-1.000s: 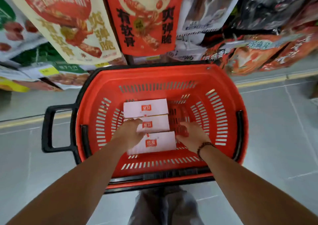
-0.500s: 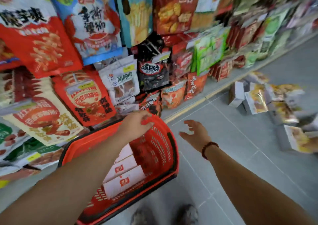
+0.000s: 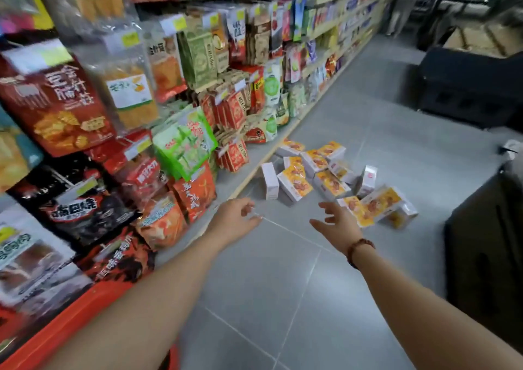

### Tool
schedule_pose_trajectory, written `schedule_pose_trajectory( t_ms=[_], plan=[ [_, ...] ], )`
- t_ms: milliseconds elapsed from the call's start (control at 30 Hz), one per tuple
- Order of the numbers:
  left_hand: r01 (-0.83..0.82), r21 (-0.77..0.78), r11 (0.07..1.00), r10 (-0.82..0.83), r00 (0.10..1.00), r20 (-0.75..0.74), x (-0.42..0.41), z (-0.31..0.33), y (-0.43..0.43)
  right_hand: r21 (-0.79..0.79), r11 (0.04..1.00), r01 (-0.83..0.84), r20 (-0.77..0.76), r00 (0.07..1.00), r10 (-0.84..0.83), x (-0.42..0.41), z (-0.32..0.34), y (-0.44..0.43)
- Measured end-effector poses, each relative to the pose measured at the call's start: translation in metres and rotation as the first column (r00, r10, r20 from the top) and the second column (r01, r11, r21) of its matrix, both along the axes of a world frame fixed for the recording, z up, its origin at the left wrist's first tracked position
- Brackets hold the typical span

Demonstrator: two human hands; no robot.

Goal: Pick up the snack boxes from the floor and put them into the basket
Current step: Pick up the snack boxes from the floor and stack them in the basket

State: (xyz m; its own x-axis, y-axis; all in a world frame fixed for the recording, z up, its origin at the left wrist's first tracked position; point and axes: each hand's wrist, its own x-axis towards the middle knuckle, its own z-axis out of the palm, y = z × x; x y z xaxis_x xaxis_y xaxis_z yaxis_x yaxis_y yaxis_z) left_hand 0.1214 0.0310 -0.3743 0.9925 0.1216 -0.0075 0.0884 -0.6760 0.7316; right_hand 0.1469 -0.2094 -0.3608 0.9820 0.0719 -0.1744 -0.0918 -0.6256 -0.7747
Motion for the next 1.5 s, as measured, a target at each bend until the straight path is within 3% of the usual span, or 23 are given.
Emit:
schedule_pose_trajectory(
  t_ms=[233,433,767,1033,1167,1333,1500],
  plan=[
    [0.229,0.122,0.966,-0.225,0.973,-0.047,0.095,0.006,-0.058,0.045,0.981,0.188,-0.021,0.982,-0.187,0.05,-0.006,-0.081],
    [0.254,0.133,0.958,-0.257,0.966,0.002,0.203,0.006,-0.07,0.028,0.967,0.255,-0.033,0.967,-0.254,0.127,-0.02,-0.104],
    [0.173,0.11,0.979,-0.164,0.983,-0.087,0.413,-0.015,-0.024,-0.005,0.985,0.172,-0.035,0.984,-0.173,0.337,-0.037,-0.06],
    [0.119,0.06,0.991,-0.108,0.981,-0.16,0.535,-0.045,-0.013,-0.087,0.991,0.105,-0.183,0.976,-0.119,0.466,-0.073,-0.059],
    [0.086,0.069,0.994,-0.071,0.978,-0.197,0.607,-0.071,-0.015,-0.123,0.992,-0.018,-0.241,0.97,-0.013,0.556,-0.101,-0.064],
    [0.015,0.048,0.999,-0.002,0.968,-0.252,0.704,-0.108,-0.027,-0.108,0.994,-0.008,-0.303,0.953,-0.025,0.674,-0.142,-0.076],
    [0.014,0.032,0.999,-0.003,0.944,-0.33,0.771,-0.163,-0.042,-0.159,0.982,-0.102,-0.399,0.916,0.03,0.749,-0.194,-0.074]
  ],
)
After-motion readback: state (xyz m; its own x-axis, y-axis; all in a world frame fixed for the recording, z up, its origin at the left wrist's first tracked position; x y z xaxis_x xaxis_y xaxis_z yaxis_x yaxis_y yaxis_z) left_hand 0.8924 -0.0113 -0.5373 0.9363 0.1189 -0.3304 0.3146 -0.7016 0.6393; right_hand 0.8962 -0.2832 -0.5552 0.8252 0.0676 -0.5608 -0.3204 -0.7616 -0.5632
